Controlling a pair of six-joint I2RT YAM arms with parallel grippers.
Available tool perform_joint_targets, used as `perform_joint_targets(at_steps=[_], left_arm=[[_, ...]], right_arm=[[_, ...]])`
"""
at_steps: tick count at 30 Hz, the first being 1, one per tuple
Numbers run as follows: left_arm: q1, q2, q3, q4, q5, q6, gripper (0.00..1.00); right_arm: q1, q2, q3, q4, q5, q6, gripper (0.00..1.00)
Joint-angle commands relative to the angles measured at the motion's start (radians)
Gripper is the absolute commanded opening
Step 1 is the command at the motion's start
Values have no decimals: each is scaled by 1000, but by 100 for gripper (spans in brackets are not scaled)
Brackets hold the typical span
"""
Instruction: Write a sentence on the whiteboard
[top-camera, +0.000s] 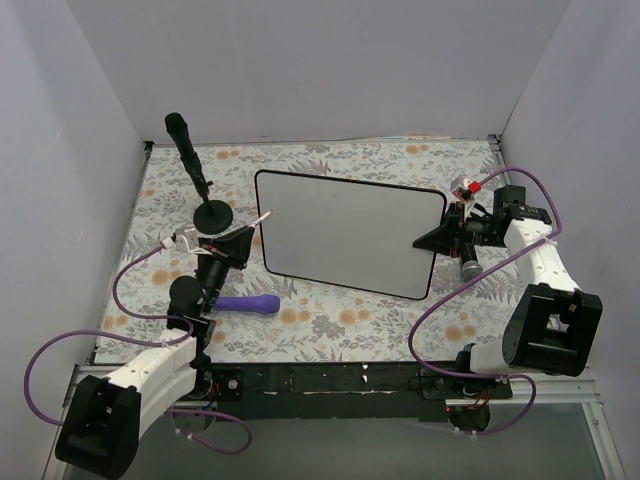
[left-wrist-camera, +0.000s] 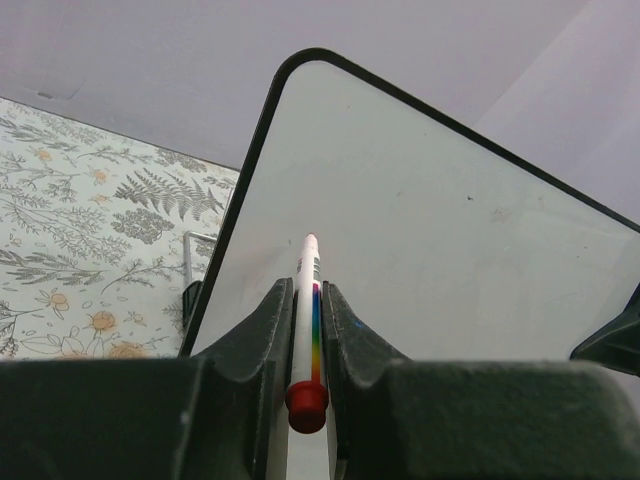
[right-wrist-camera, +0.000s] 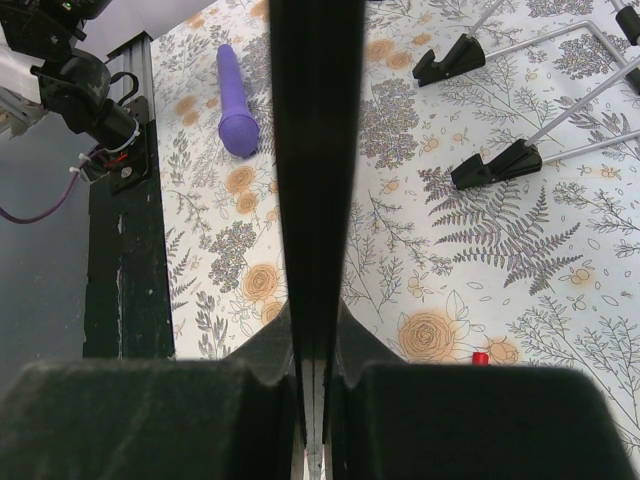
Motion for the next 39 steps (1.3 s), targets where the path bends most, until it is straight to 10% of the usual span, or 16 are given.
perform_joint_targets(at_steps=[1, 39], left_arm=[[2, 20, 24, 39, -18, 19, 0], [2, 132, 38, 92, 31, 1, 0]], right_arm=[[-1, -3, 9, -15, 36, -21, 1], [1, 0, 8, -15, 34, -23, 1]])
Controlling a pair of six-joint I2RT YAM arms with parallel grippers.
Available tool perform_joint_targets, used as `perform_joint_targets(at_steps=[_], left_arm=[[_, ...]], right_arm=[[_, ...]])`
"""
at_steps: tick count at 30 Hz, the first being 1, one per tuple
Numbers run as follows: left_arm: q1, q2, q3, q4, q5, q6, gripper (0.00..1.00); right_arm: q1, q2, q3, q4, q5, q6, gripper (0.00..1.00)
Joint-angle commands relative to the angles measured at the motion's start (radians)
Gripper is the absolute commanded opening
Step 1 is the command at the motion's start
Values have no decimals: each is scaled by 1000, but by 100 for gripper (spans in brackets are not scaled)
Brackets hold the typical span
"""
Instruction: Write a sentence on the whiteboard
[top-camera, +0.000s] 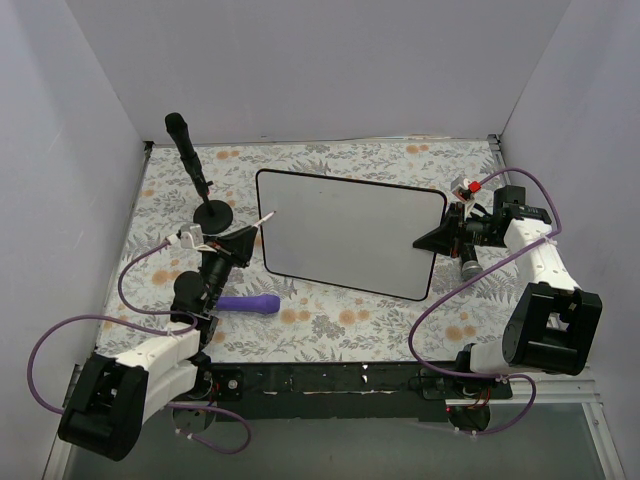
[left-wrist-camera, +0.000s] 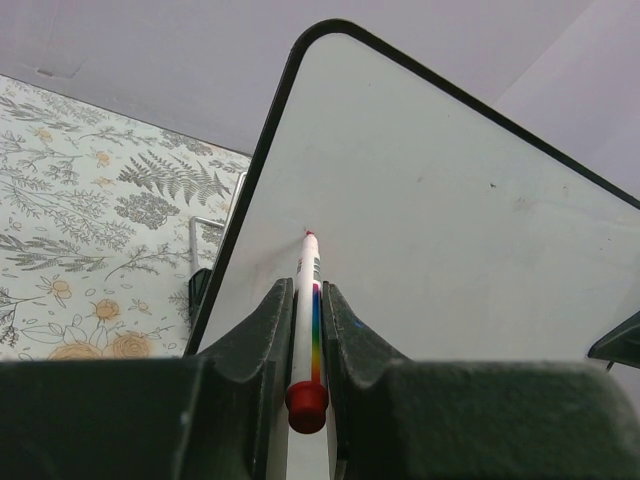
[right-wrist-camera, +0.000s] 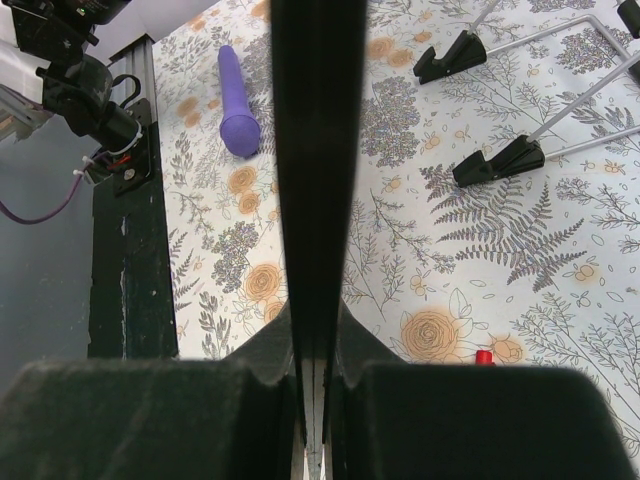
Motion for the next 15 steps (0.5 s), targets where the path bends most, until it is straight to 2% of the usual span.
perform_joint_targets(at_steps=[1, 15], left_arm=[[2, 9, 31, 18, 29, -2, 0], [2, 46, 25, 71, 111, -41, 0]], right_arm=[[4, -6, 8, -11, 35, -27, 1], [3, -8, 9, -11, 36, -27, 1]])
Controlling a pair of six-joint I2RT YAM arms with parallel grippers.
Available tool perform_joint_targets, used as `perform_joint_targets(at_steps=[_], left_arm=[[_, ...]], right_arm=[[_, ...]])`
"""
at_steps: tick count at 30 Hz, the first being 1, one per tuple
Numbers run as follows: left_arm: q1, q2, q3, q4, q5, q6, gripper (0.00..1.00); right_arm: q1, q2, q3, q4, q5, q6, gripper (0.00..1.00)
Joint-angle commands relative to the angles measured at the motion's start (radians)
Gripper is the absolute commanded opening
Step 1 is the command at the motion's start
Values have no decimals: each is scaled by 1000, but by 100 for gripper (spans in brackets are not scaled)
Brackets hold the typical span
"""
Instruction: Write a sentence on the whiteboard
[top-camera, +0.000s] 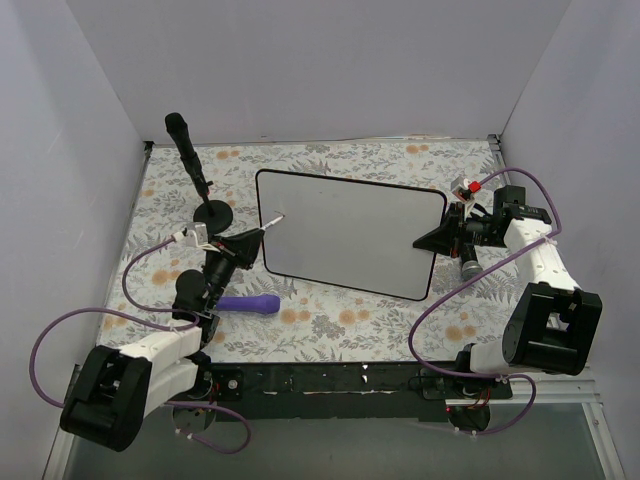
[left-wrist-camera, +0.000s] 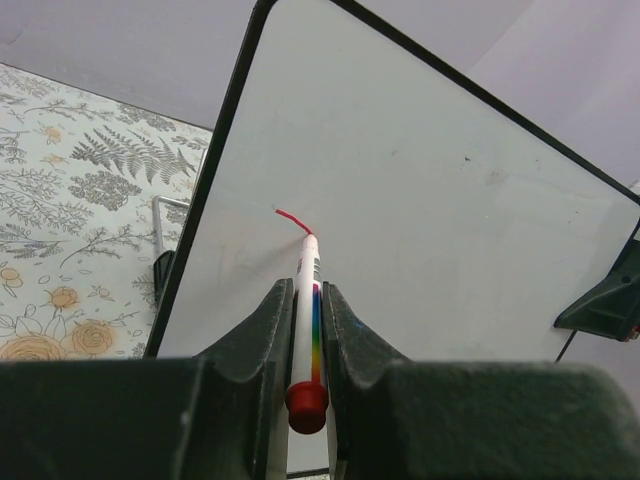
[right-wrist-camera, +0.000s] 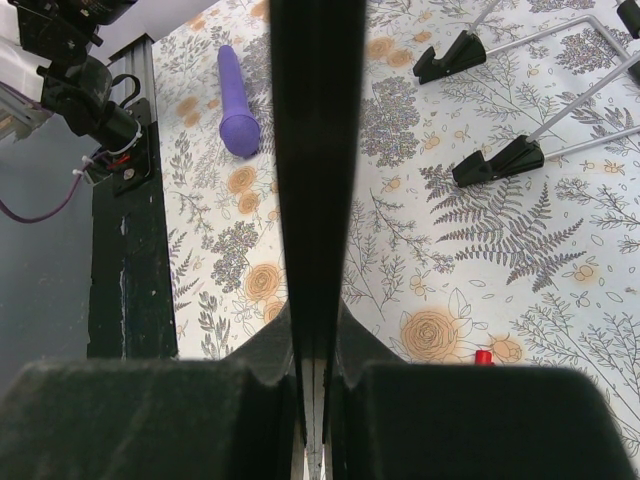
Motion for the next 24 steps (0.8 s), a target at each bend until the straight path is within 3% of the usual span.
perform_joint_targets(at_steps=[1, 10, 24], left_arm=[[2, -19, 17, 27, 18, 2, 0], [2, -194, 22, -136, -65, 65, 0], [4, -110, 43, -124, -72, 85, 0]], right_arm=[[3, -8, 9, -11, 35, -27, 1], [3, -3, 11, -10, 35, -25, 1], [3, -3, 13, -13, 36, -27, 1]])
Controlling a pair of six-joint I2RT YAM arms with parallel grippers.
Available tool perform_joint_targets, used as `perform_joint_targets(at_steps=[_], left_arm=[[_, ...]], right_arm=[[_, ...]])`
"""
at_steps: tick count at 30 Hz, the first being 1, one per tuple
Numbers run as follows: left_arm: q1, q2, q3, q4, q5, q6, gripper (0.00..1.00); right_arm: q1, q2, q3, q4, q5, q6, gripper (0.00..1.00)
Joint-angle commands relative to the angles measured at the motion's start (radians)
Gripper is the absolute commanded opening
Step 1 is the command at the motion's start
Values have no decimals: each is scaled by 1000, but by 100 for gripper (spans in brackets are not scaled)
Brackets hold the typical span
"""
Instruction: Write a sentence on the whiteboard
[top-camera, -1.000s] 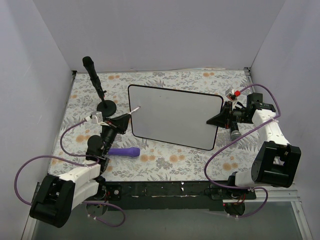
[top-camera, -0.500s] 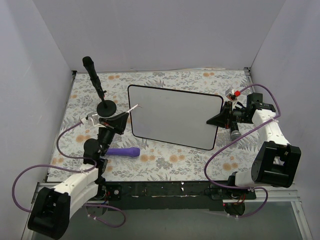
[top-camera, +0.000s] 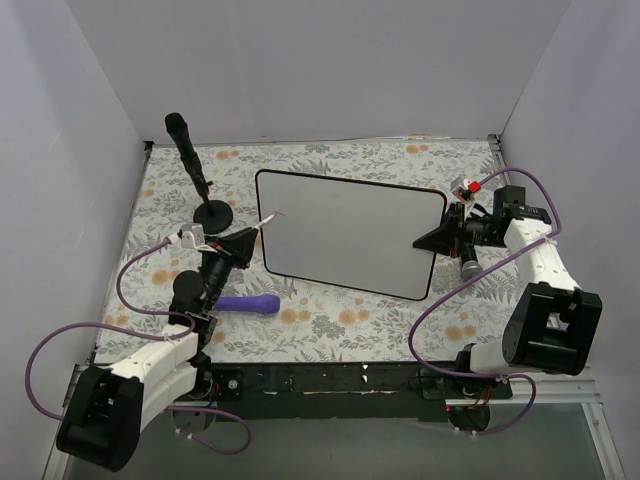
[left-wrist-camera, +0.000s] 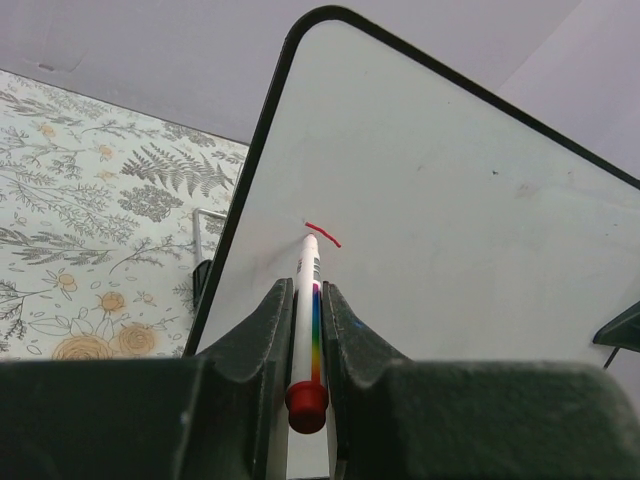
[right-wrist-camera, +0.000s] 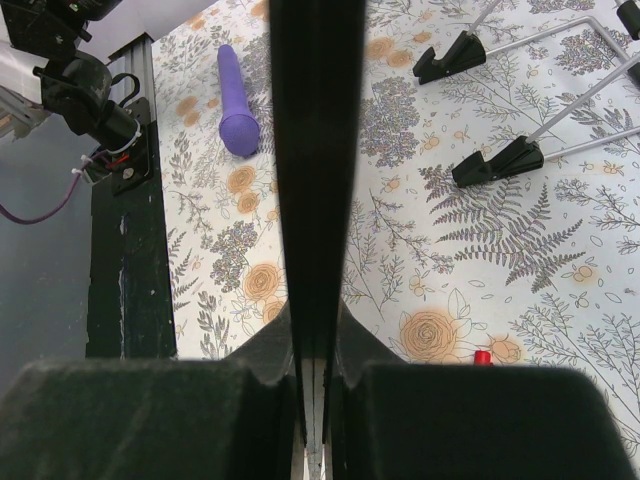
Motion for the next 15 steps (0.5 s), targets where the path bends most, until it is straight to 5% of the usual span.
perform_joint_targets(at_steps=[1, 15], left_arm=[[4, 22, 40, 24, -9, 25, 0], [2, 42, 43, 51, -16, 31, 0]], right_arm=[[1, -6, 13, -13, 36, -22, 1], [3, -2, 13, -13, 39, -23, 1]])
